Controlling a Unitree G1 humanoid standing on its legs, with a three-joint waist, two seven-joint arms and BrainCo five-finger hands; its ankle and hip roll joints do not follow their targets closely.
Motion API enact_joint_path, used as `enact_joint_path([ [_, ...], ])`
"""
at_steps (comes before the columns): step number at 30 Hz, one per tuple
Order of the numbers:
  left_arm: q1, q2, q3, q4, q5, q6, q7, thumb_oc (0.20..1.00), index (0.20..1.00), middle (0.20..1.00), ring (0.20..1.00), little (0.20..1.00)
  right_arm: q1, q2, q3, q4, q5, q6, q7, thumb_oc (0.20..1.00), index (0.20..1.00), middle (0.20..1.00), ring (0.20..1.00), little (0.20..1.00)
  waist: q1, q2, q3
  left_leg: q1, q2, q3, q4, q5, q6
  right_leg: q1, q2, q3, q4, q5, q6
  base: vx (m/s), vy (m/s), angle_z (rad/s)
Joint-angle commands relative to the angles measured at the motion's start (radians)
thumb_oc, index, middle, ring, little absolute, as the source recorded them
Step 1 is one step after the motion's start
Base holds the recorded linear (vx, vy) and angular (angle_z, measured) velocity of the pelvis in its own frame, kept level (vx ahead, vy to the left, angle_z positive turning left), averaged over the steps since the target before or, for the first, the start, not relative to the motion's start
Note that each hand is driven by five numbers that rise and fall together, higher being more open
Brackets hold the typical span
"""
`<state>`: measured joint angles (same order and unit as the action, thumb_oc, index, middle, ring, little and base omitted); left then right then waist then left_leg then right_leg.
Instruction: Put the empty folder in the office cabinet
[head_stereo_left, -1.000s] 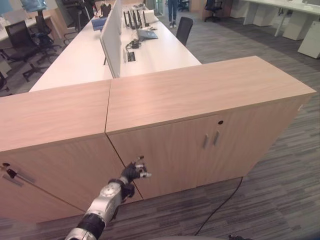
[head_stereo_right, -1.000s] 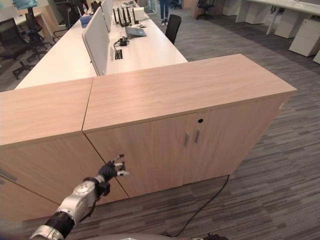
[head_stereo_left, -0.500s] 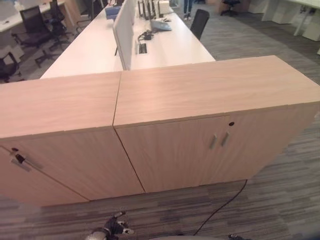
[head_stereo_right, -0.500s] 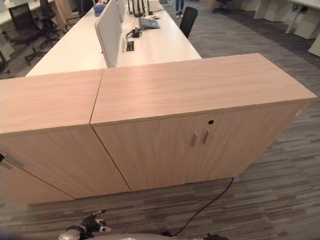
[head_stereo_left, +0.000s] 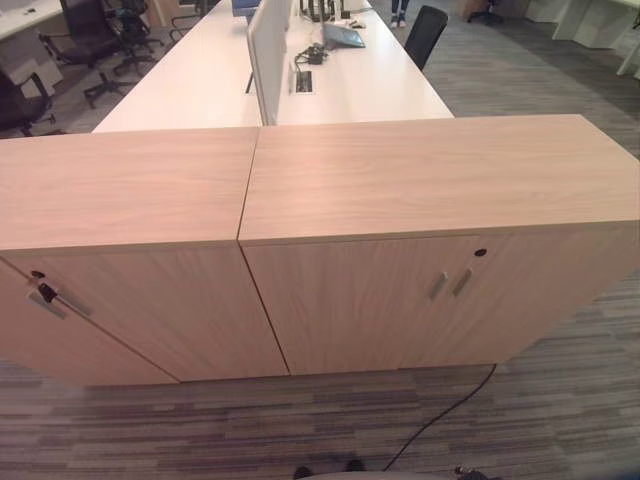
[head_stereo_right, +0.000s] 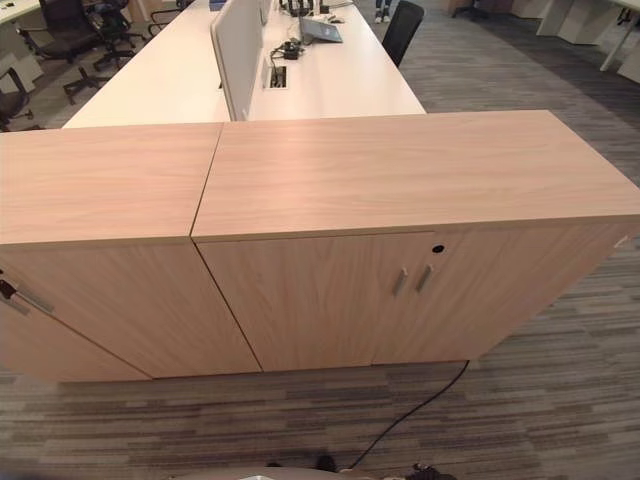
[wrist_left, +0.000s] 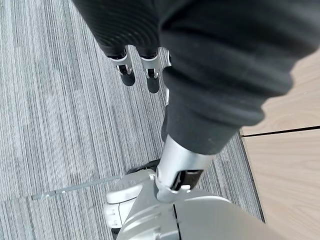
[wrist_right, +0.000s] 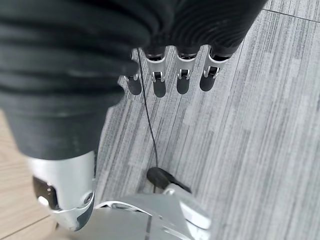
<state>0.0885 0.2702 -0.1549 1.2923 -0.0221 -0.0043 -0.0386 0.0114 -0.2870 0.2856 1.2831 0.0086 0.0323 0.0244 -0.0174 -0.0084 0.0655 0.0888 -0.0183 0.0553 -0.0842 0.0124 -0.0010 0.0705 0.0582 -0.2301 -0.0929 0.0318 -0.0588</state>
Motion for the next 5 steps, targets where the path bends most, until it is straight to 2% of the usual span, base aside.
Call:
enact_joint_path([
  [1,-0.012,-0.026,0.037,0.036,-0.017,-0.004,0.014,1.0,1.0,1.0,1.0,1.0,-0.023,0.004,0.046,0.0,0.002,-0.013,0.006,1.0,1.0,1.0,1.0,1.0,0.006,-0.036,-0.012,-0.012,-0.021,0.004,0.002,-0.046,0.016,-0.018,-0.08,0.025,0.006,-0.033,0.13,0.0,0.0,0.0],
  [5,-0.01,-0.031,0.046,0.03,-0.031,-0.005,0.02,1.0,1.0,1.0,1.0,1.0,-0.018,0.008,0.052,-0.004,-0.003,-0.012,0.005,1.0,1.0,1.0,1.0,1.0,0.01,-0.037,-0.013,-0.012,-0.02,0.003,0.002,-0.046,0.016,-0.017,-0.08,0.024,0.006,-0.035,0.13,0.0,-0.006,0.02],
])
